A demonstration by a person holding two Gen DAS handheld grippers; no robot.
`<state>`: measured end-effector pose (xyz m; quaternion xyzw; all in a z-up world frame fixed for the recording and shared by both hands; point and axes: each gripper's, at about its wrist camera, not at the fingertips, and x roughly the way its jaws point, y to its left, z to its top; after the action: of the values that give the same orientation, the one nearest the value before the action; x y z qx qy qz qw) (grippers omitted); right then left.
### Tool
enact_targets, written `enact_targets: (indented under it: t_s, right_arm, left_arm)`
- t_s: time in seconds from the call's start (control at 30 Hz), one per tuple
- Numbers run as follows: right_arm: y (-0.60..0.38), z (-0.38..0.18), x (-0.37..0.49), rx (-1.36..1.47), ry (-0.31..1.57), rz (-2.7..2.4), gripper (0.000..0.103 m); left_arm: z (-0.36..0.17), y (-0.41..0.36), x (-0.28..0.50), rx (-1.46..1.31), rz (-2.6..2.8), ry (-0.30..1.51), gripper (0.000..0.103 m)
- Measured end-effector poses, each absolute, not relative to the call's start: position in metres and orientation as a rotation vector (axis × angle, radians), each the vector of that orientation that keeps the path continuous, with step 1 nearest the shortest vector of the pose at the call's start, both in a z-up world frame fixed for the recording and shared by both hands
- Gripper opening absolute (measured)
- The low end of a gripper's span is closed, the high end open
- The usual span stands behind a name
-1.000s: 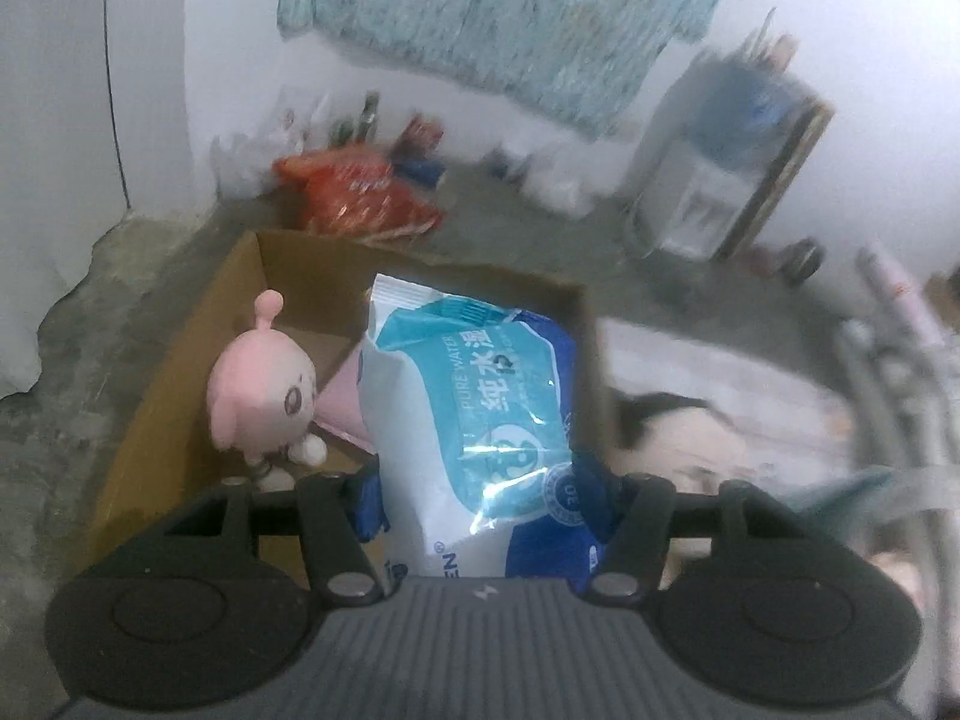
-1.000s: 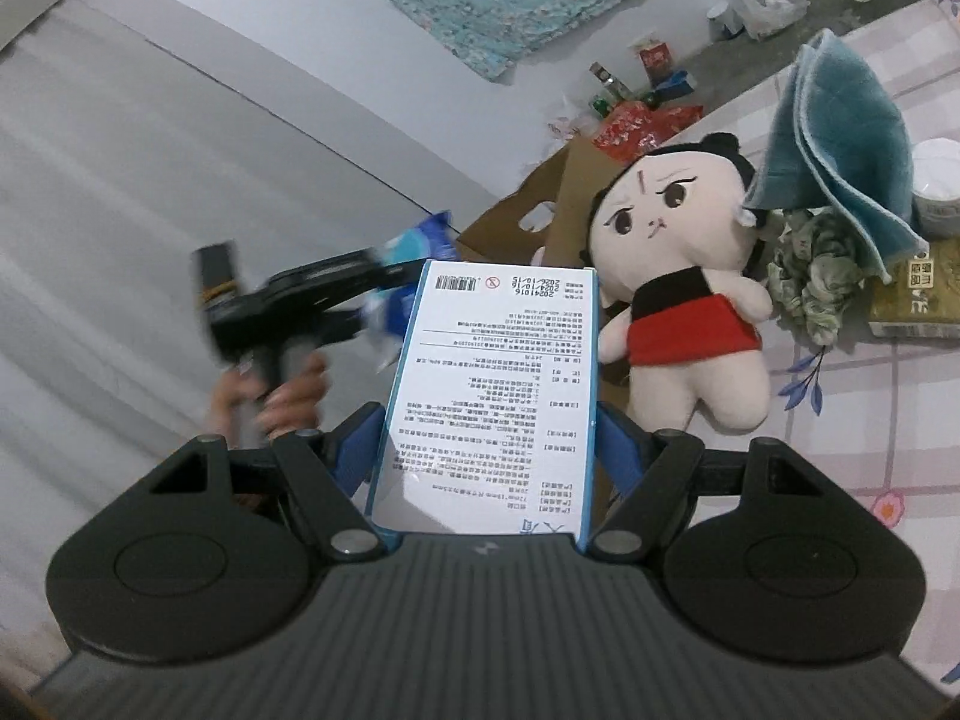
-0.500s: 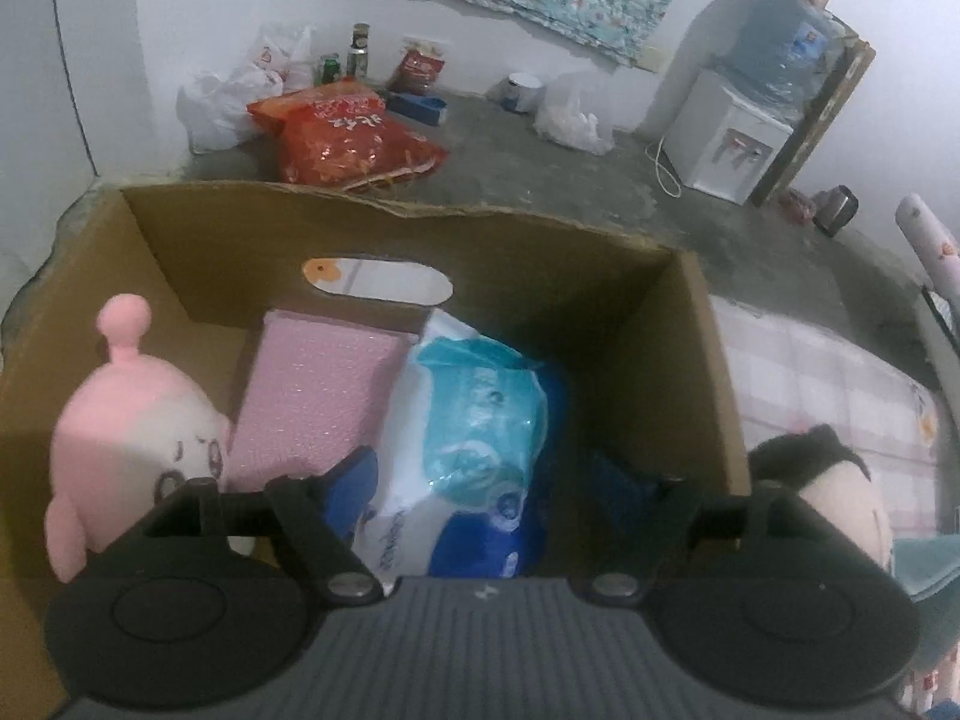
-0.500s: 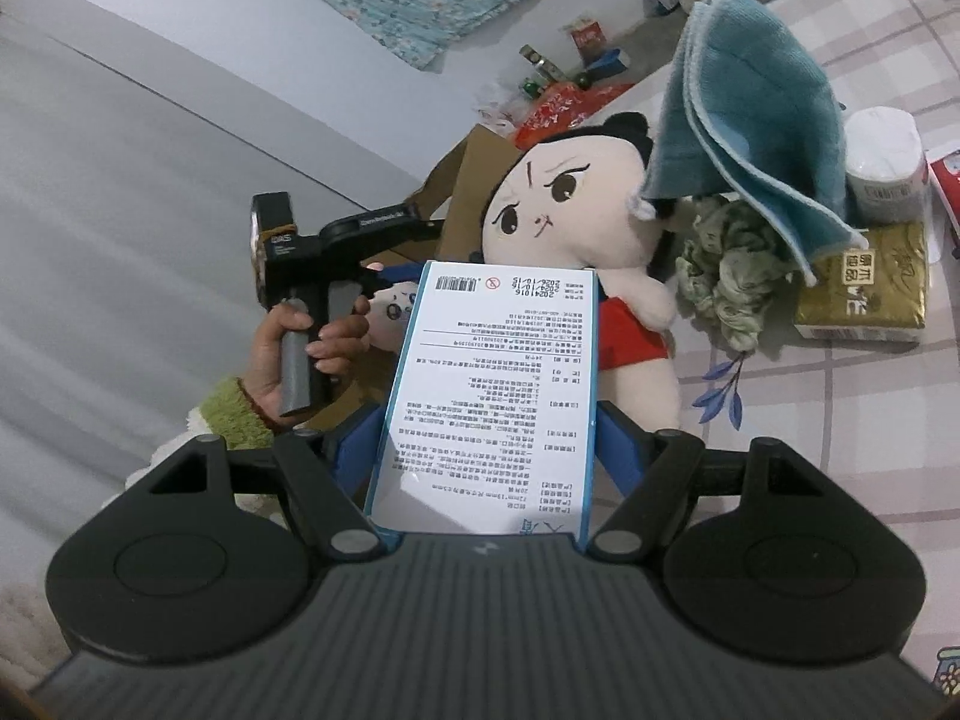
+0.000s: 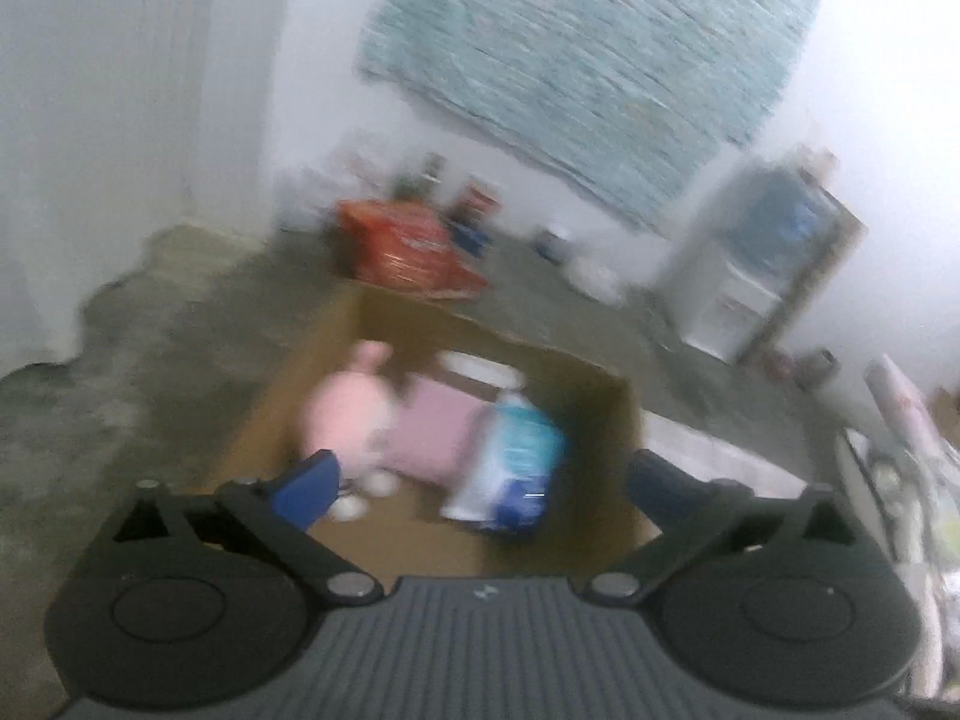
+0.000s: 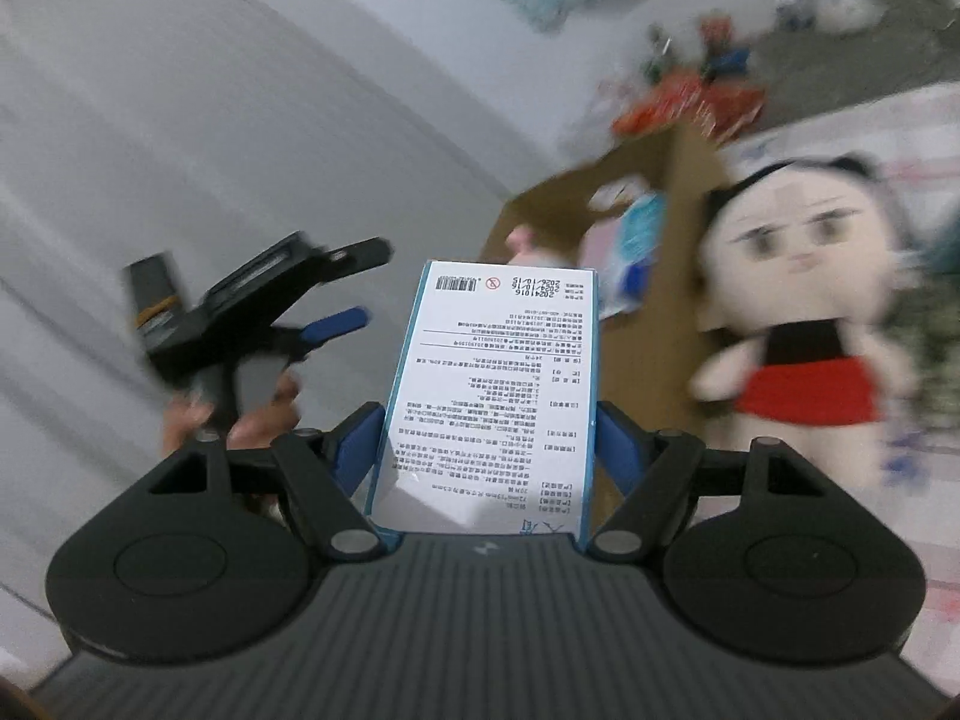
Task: Organize soft objects
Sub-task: 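Carry the wipe pack and medicine box into the cardboard box and open both tools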
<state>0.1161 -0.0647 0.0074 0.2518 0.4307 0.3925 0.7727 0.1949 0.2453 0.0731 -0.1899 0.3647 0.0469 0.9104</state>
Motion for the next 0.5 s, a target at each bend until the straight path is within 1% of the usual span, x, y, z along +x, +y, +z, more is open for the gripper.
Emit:
enact_targets:
  t_s: [0.13, 0.27, 0.37, 0.5]
  right_arm:
    - [0.022, -0.006, 0.152, 0.466, 1.113, 0.864, 0.074]
    - [0.1, -0.038, 0.187, 0.379, 1.279, 0.783, 0.074]
    - [0.148, -0.059, 0.205, 0.312, 1.326, 0.711, 0.074]
    - [0.187, -0.088, 0.231, 0.309, 1.359, 0.637, 0.075]
  left_arm:
    - [0.085, 0.271, 0.146, -0.398, 0.234, 0.721, 0.103]
    - [0.076, 0.295, 0.12, -0.434, 0.277, 0.724, 0.103]
    - [0.064, 0.312, 0.109, -0.477, 0.286, 0.723, 0.103]
    - [0.056, 0.332, 0.101, -0.519, 0.289, 0.708, 0.103]
